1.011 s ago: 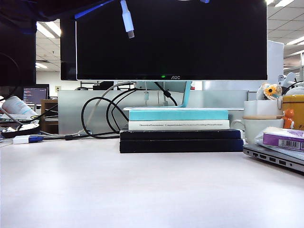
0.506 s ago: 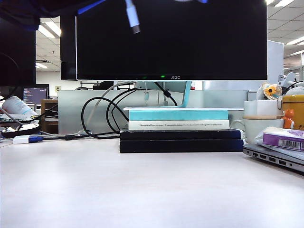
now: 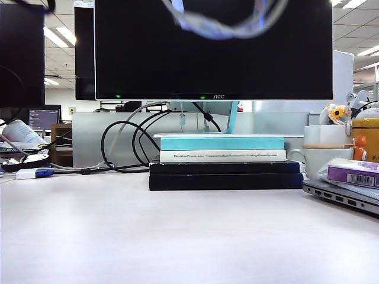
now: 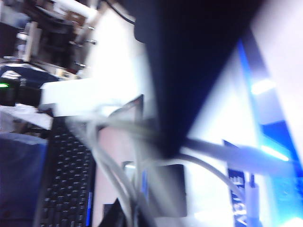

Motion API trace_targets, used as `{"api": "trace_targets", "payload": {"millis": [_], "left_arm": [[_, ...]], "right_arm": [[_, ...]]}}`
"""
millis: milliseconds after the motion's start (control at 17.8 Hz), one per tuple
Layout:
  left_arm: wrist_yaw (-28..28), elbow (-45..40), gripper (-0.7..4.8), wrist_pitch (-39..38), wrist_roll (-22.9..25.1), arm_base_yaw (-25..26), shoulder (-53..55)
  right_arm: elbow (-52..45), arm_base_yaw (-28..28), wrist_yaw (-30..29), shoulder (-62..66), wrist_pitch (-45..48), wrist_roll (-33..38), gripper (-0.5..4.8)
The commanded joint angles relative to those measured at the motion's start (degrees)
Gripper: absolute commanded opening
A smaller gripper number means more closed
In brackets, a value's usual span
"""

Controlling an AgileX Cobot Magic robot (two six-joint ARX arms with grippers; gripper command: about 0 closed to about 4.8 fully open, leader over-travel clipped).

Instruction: Unfold the white charging cable into a straight cable.

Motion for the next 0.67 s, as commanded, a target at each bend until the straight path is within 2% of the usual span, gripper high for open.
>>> {"api": "trace_targets", "payload": {"millis": [56,225,450,618,674], "left_arm": [[-4.8,0.3,-0.06,-3.3,-0.1,-0.3,-1.2],[-15.7,0.3,-0.06,-8.3,0.0,-0.3,-1.1],[-25.1,0.3,-0.06,-10.2,1.1,-0.3,-1.2],[-31.7,0.3,-0.06,-10.5,8.3,-0.3,-2.2],[-32.0,0.3,-0.06,-10.4,10.7,-0.3,-3.2]], "right_arm": [[0.3,-1.1,-0.1,-0.1,1.0,0.4,-0.01],[0.3,-1.1,-0.3,-0.1,-0.8,0.4,-0.01],[0.3,-1.1,-0.5,-0.1,-1.4,0.4,-0.01],[0.3,-1.1,-0.5,-0.1,-1.4,0.6,0.00],[0.3,-1.1,-0.4,-0.1,-1.2,0.6,0.00]]}}
